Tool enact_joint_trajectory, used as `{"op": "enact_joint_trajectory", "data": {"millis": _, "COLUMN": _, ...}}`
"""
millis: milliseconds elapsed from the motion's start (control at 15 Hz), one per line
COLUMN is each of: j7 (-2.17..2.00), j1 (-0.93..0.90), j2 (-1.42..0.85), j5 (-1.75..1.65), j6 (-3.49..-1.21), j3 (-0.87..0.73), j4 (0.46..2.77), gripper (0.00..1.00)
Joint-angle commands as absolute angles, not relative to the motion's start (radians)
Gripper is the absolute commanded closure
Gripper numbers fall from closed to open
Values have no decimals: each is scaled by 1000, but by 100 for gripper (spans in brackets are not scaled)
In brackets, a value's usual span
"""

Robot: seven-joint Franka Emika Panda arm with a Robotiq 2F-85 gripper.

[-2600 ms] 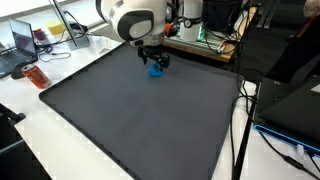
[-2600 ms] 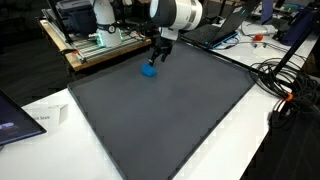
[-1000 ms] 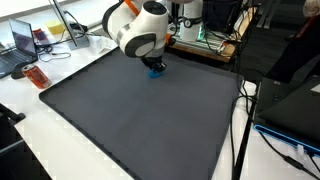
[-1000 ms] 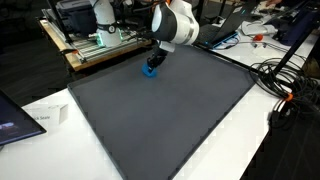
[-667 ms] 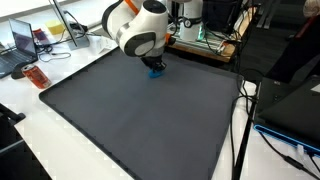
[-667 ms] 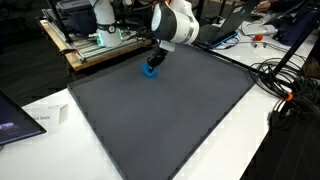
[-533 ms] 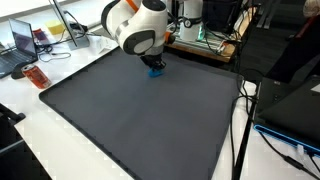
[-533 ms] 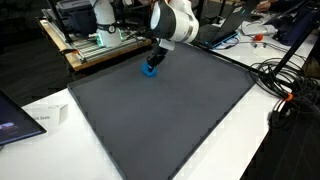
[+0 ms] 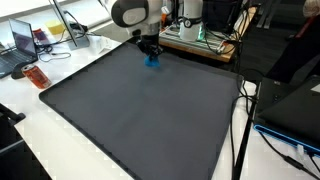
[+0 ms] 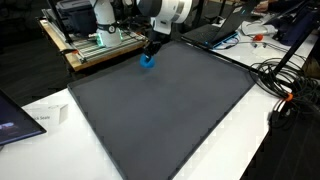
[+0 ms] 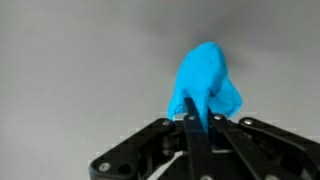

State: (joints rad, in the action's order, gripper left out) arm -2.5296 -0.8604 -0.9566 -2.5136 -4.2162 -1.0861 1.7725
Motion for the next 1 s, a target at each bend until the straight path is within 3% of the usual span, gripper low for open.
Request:
{"op": "enact_joint_trajectory", "data": {"millis": 0, "j7": -2423, "j1": -860, "j2": -800, "j5": -2514, "j6": -4226, "j3": -1113, "j4": 1846, "gripper": 99}}
{"op": "enact_joint_trajectory", "data": {"millis": 533, "j7": -2288, "j1": -691, "j2": -495, "j5": -2513, "j6": -4226, "j3": -981, "j4": 1897, "gripper": 99}}
{"op": "enact_joint_trajectory", "data": {"millis": 933, "j7": -2244, "j1": -391, "j2": -350, "j5": -2469, "j6": -4221, "j3": -657, "j4": 1931, "gripper": 99}}
